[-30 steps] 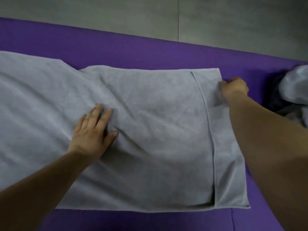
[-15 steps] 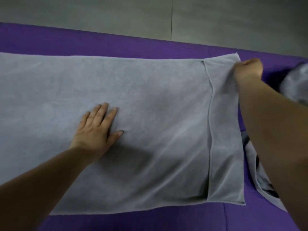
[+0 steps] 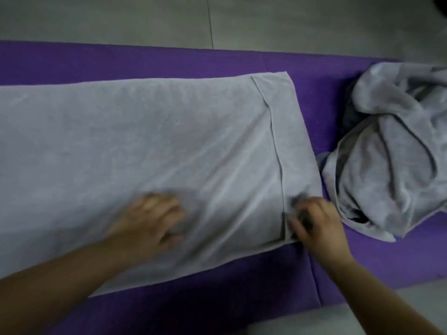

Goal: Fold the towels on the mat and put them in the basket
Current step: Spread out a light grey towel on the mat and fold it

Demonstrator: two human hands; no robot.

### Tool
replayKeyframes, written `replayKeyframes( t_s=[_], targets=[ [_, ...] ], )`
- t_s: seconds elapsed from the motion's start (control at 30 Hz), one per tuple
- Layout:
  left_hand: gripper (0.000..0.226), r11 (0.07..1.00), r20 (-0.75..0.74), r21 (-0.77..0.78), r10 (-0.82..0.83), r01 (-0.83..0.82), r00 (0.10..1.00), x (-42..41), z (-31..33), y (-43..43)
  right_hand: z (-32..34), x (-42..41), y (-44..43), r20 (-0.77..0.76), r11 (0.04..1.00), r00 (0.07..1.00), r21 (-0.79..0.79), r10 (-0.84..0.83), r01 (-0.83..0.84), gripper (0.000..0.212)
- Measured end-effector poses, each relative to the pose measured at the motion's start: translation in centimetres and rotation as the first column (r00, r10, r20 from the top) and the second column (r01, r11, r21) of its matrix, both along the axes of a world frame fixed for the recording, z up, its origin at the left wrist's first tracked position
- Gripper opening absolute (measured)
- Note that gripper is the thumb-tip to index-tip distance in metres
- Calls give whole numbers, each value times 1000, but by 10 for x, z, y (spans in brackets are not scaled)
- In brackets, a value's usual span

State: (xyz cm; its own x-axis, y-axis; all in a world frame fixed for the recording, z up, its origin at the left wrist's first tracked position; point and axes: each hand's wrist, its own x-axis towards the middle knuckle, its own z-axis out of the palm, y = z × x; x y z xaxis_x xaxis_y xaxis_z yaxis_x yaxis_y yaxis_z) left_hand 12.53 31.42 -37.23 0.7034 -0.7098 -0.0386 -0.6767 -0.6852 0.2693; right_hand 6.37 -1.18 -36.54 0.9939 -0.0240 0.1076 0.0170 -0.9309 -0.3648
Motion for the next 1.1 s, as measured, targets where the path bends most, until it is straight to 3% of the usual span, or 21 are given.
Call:
replayKeyframes(
  t_s=[0.07, 0.13, 0.27, 0.47, 0.53, 0.7, 0.8, 0.87, 0.93, 1.03, 1.1],
  targets=[
    [34, 968, 18, -47, -245, 245, 969, -34, 1, -12, -2, -33, 3, -29, 998, 999, -43, 36, -37, 20],
    [37, 938, -51, -28, -347, 346, 936, -60, -1, -30, -4, -51, 3, -37, 994, 998, -96, 41, -44, 27],
    [50, 957, -89, -34, -290, 288, 953, -71, -8, -49, -5, -44, 9, 24, 970, 997, -234, 68, -60, 27],
    [22, 978, -118, -104, -193, 181, 974, -70, -6, -50, 4, -41, 3, 29, 930, 985, -336, 168, -148, 18],
    [17, 982, -135, -46, -185, 181, 973, -70, -3, -53, 5, -53, 0, -28, 917, 979, -345, 202, -199, 16],
    [32, 960, -210, 102, -237, 262, 949, -66, 12, -48, 10, -65, 5, -134, 939, 977, -280, 167, -199, 20],
    [32, 878, -242, 172, -402, 447, 883, -52, 34, -36, 17, -56, 20, -98, 942, 968, -223, 232, -249, 16],
    [34, 836, -393, 238, -382, 494, 837, -39, 50, -12, 22, -45, 41, -102, 936, 953, -182, 285, -300, 33],
    [39, 909, -258, 171, -332, 381, 907, -22, 72, 24, 26, -32, 68, -143, 917, 926, -149, 350, -370, 35],
    [40, 889, -347, 402, -71, 217, 935, -15, 78, 107, 30, -16, 116, -221, 824, 840, -186, 496, -536, 27],
    [45, 939, -298, 343, 136, -27, 945, -21, 82, 166, 34, -5, 149, -301, 762, 787, -224, 539, -608, 35]
  ],
)
